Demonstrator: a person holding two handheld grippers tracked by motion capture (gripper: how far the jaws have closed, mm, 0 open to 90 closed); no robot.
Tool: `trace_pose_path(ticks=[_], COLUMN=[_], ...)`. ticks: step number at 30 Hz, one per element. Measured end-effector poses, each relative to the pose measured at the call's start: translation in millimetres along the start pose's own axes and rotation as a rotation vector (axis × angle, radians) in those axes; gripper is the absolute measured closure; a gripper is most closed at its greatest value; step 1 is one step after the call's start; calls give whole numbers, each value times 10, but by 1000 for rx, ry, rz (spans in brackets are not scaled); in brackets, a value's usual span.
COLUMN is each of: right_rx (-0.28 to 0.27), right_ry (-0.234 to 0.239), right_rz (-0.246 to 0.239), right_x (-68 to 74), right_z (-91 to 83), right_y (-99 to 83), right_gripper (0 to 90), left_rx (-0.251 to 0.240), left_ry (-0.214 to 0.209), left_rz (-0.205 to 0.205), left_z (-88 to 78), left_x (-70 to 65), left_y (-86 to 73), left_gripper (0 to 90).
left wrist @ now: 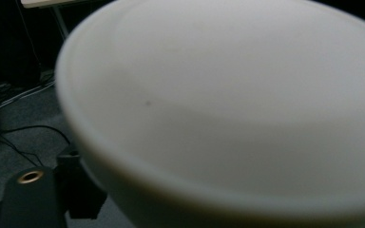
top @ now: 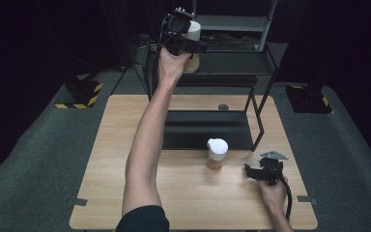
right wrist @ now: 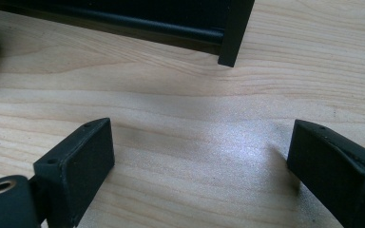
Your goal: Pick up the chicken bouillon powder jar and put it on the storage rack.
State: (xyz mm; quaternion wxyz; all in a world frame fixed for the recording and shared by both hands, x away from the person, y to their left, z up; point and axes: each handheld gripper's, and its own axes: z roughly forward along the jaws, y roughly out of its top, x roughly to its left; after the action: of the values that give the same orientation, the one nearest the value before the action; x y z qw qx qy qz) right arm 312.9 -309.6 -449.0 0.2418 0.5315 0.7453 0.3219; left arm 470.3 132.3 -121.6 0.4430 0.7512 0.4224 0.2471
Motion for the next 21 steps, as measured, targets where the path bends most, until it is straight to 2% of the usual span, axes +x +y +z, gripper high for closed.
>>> trace_pose_path(ticks=[5, 6, 21], right_rx=[1, 1, 0], right_ry=[0, 0, 0], right_rz=[0, 0, 1], right_x=[0, 1, 0], right_z=[-1, -1, 0], right_y=[2, 3, 1], right_gripper=[76, 76, 76], left_rx=[4, 4, 29], left_ry=[-4, -1, 26], left_rz=[6, 15, 20], left_z=[-25, -40, -203], left_x=[-20, -30, -136], left_y=[-8, -8, -30], left_gripper=[91, 88, 67])
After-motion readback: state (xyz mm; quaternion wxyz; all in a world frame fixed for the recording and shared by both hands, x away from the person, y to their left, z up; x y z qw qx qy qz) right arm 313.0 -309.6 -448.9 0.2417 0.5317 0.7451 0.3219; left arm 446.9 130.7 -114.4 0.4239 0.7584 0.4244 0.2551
